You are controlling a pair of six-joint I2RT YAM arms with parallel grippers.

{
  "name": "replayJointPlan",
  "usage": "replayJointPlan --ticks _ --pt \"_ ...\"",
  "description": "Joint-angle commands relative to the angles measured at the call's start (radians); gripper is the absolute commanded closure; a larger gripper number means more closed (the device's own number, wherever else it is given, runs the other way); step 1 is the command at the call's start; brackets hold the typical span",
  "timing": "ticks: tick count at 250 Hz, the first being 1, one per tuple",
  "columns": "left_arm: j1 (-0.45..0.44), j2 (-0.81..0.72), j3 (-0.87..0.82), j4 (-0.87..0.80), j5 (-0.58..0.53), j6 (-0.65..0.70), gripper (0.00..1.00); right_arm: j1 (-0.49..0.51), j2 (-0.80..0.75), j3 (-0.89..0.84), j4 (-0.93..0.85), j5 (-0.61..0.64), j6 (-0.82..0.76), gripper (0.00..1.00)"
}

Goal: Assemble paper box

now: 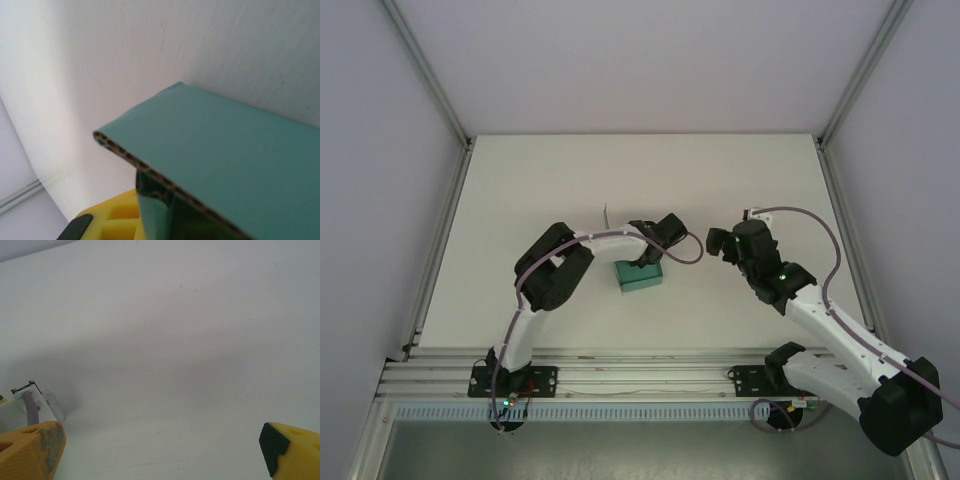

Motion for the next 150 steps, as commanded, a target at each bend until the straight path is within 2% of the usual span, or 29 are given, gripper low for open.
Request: replayJointPlan --ticks 1,8,17,37,52,62,77,98,150 --pt "0.04 -0.003 -0.043 0.059 0.135 -0.024 0.99 -0.008 0.0 -0.014 -0.002 0.013 0.006 0.0" --pt "0.046 -0.023 -0.039 0.049 0.159 -0.026 0.91 -0.008 -0.003 -0.016 -0.001 0.006 0.003 0.0" --pt "0.051 -0.048 -0.037 0.039 0.192 -0.026 0.74 -0.01 -0.008 -0.018 0.002 -0.005 0.0 0.0" --pt "0.057 -0.096 -0.025 0.01 0.253 -0.018 0.53 -0.011 -0.019 -0.021 0.007 -0.027 -0.012 0.0" --pt "0.058 -0.13 -0.019 -0.01 0.293 -0.011 0.47 -0.011 -0.026 -0.022 0.007 -0.03 -0.022 0.0" --pt "0.063 -0.157 -0.02 -0.025 0.352 0.002 0.39 -0.011 -0.031 -0.022 0.001 -0.019 -0.022 0.0" --pt "0.069 -0.19 -0.018 -0.038 0.413 0.015 0.26 -0.013 -0.041 -0.019 -0.008 -0.024 -0.037 0.0" --pt "0.073 -0.229 -0.002 -0.066 0.468 0.018 0.01 -0.014 -0.055 -0.014 -0.019 -0.055 -0.062 0.0" --pt "0.084 -0.341 0.044 -0.028 0.506 -0.043 0.0 -0.021 -0.033 0.022 -0.015 -0.174 -0.18 0.0"
